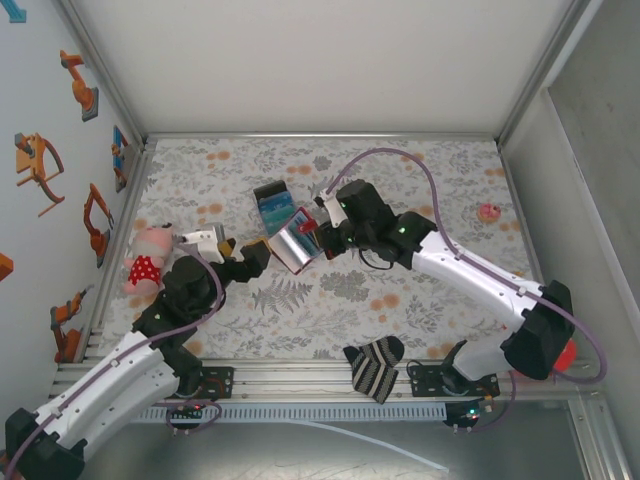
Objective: Take the credit cards out of the card holder
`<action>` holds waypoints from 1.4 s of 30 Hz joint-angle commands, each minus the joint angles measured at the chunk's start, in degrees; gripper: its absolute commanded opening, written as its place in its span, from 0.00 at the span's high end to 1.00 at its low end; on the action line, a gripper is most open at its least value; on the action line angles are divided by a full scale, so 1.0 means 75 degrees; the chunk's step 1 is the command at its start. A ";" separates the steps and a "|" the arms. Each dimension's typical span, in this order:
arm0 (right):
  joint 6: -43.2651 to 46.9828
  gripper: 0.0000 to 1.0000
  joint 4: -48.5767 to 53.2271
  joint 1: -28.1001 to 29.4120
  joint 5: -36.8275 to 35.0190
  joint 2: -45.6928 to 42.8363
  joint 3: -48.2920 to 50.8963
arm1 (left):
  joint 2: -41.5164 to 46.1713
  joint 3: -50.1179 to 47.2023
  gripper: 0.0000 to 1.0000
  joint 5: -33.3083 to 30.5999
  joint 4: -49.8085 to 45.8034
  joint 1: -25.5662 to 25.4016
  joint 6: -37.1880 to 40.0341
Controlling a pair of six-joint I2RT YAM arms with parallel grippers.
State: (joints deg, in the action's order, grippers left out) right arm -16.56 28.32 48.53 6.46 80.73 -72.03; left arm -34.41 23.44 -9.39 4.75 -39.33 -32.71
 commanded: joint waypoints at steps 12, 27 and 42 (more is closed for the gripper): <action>0.0040 1.00 -0.0703 0.0009 -0.0252 -0.0272 -0.0302 | -0.0557 0.0238 0.03 0.0504 0.0510 0.0208 -0.0875; -0.0457 1.00 -0.1681 -0.0296 0.1126 -0.0697 0.0078 | -0.1646 -0.0086 0.03 0.2552 0.2202 0.1111 -0.1471; -0.1581 1.00 -0.3173 -0.0761 0.3027 -0.0728 0.0801 | -0.2317 -0.0551 0.21 0.3367 0.4057 0.1254 -0.2034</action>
State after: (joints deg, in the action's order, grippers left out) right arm -25.23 10.66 43.48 24.75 76.88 -66.81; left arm -51.44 20.34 14.17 30.20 -30.28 -46.65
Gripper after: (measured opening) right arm 0.041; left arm 0.800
